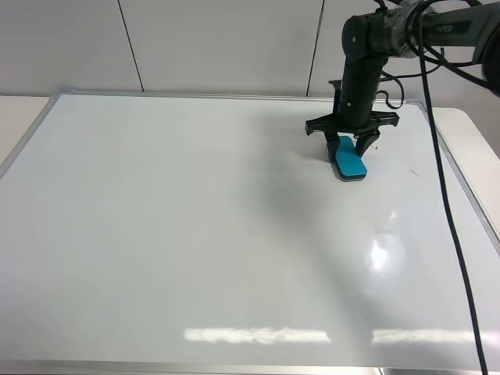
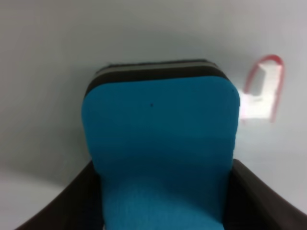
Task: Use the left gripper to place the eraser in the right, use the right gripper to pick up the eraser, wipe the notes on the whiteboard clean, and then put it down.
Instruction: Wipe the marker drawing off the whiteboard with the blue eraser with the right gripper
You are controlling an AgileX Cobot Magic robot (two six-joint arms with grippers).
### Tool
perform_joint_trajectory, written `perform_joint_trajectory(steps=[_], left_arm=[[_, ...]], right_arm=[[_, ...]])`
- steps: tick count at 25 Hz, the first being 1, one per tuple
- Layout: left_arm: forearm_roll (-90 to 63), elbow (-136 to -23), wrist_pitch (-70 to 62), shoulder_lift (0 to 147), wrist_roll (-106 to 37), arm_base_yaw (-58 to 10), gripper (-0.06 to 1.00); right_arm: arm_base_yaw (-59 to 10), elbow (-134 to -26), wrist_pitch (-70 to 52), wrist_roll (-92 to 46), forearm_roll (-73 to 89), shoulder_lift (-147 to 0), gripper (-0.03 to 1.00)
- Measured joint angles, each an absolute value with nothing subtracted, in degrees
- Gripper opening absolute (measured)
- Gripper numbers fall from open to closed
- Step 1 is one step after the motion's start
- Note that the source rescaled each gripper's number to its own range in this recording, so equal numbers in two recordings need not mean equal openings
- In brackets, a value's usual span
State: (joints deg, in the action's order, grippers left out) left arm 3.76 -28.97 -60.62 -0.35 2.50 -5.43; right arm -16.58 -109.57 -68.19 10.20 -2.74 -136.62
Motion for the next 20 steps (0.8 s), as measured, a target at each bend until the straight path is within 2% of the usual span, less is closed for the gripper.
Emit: perform_joint_trajectory(steps=[8,16,20], left_arm=[[3.8,-29.0,-60.6,-0.4,2.5,-5.4,1.0],[3.8,-29.0,-60.6,-0.4,2.5,-5.4,1.0],[3.8,-29.0,-60.6,-0.4,2.5,-5.4,1.0]], right_arm=[[-14.7,-113.8,-72.0,9.3,-1.0,-138.8,0.0],[-4.7,-114.2,-71.0,9.2,-5.1,-138.8,0.0],[-2.0,-114.2,-70.6,9.2,-7.2,-138.8,0.0]])
